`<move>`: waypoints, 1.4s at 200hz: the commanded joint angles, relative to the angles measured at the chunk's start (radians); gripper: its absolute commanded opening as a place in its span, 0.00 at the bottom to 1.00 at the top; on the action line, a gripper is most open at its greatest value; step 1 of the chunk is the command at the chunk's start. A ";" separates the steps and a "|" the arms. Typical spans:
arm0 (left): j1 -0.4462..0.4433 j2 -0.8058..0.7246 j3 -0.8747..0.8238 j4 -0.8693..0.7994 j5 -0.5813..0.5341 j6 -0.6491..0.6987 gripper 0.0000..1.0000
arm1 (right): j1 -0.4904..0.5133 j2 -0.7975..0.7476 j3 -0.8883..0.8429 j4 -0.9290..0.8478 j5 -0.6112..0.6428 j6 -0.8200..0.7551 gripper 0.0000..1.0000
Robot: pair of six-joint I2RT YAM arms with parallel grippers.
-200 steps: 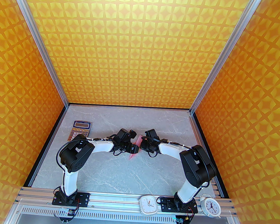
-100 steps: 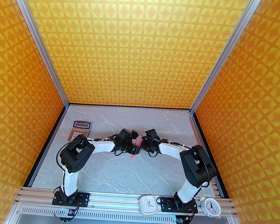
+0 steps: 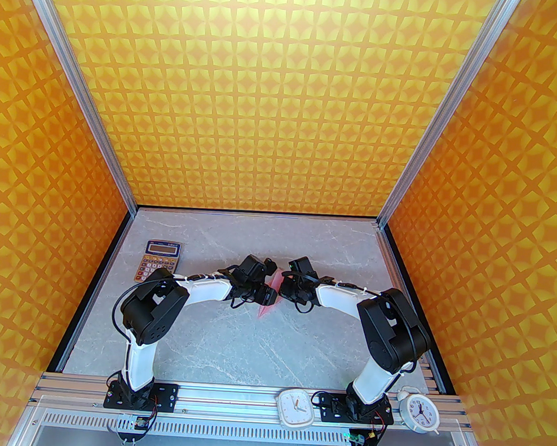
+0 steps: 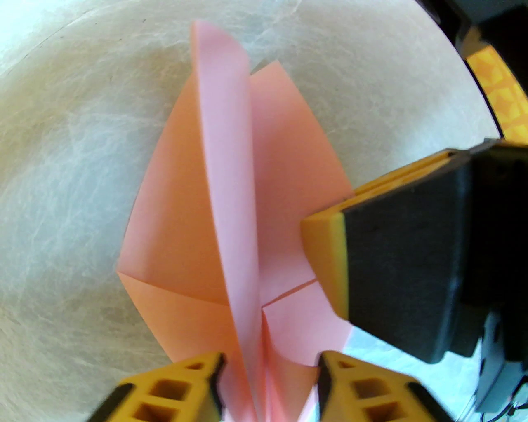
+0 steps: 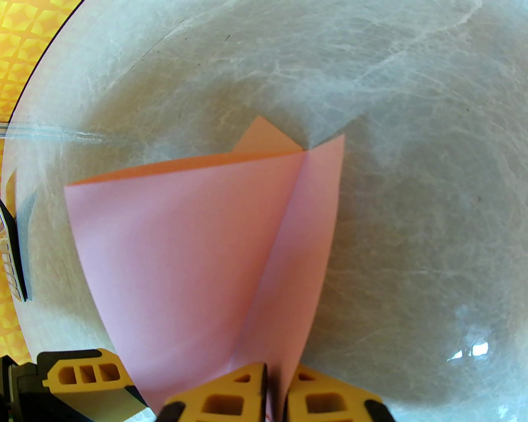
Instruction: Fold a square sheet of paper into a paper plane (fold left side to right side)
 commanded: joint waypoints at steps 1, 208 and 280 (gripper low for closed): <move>-0.013 0.032 0.033 -0.038 -0.031 0.026 0.37 | -0.007 0.015 0.014 0.001 -0.017 0.009 0.13; -0.039 -0.020 0.121 -0.252 -0.344 0.020 0.00 | -0.106 -0.244 -0.027 -0.146 0.114 -0.050 0.64; 0.024 0.040 0.159 -0.335 -0.506 0.036 0.00 | -0.138 -0.281 -0.037 -0.184 0.142 -0.084 0.99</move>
